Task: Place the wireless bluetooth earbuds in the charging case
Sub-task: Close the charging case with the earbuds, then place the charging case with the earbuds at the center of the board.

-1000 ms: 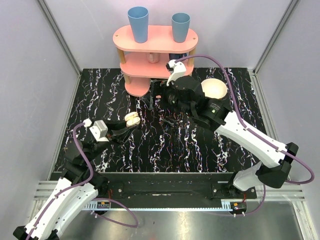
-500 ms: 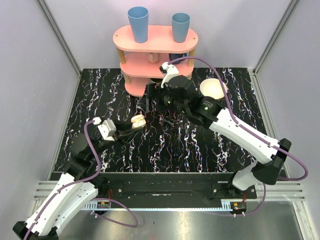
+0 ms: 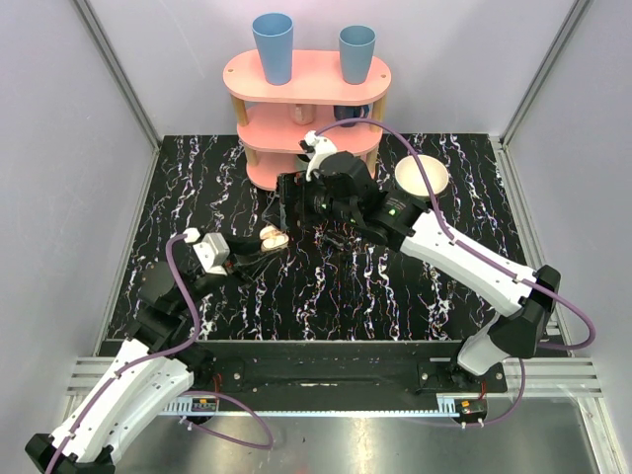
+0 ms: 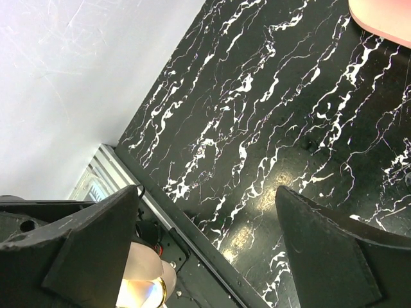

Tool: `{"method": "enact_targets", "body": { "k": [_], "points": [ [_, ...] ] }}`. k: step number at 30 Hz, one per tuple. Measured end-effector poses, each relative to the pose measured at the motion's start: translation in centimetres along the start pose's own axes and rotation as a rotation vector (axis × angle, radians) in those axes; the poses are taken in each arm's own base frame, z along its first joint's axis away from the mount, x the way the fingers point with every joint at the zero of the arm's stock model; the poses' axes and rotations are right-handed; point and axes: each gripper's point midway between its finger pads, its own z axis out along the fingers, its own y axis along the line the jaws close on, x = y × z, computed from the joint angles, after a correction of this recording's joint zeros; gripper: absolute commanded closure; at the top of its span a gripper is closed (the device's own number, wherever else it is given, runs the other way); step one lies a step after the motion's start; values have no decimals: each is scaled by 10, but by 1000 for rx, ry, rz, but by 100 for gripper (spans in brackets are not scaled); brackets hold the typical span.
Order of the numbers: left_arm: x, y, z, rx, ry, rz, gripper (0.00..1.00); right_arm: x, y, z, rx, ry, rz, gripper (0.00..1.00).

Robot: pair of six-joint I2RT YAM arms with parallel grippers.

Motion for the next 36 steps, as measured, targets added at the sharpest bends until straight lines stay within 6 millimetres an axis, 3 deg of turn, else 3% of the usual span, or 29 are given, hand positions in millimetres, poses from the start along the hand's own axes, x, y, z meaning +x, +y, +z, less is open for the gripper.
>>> {"method": "enact_targets", "body": {
  "k": [11, 15, 18, 24, 29, 36],
  "points": [
    [1, 14, 0, -95, -3, -67, 99, 0, -2, -9, 1, -7, -14, 8],
    [0, 20, 0, -130, -8, -87, 99, -2, -18, -15, 71, -47, -26, 4],
    [2, 22, 0, -147, -2, -99, 97, -10, -39, -31, 177, -115, -52, 4],
    [10, 24, 4, -154, 53, -150, 100, -52, -66, -80, 351, -327, -47, 3],
    [33, 20, 23, -91, 184, -265, 100, -64, -91, -105, 454, -422, -2, 3],
    [98, 5, 43, -22, 367, -567, 100, -50, -121, -110, 556, -430, 30, 3]
  ]
}}
